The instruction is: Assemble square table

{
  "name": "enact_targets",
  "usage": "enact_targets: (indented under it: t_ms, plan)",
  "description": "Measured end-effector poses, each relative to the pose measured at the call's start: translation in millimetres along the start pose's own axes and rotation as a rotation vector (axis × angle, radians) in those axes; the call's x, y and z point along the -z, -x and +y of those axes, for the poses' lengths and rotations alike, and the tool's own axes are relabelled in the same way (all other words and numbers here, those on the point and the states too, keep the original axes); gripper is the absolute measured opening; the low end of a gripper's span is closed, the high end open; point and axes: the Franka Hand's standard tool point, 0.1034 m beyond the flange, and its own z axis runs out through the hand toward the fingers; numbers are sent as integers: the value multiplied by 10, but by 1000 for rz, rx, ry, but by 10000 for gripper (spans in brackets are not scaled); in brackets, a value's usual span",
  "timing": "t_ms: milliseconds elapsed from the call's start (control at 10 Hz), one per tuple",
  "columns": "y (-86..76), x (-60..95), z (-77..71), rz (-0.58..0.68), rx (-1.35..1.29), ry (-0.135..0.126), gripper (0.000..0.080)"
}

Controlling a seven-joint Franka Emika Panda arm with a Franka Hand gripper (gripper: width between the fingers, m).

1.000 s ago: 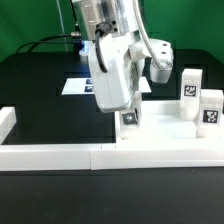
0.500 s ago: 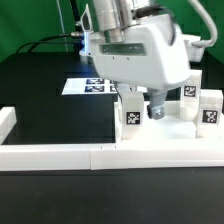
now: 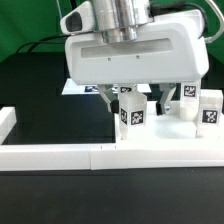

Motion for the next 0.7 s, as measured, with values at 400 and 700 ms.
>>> enact_targets:
  t_ms: [400,700]
  plan:
    - [18,-26,84,-8,343,15,649]
    - [-8,-23,100,7,272,18,377]
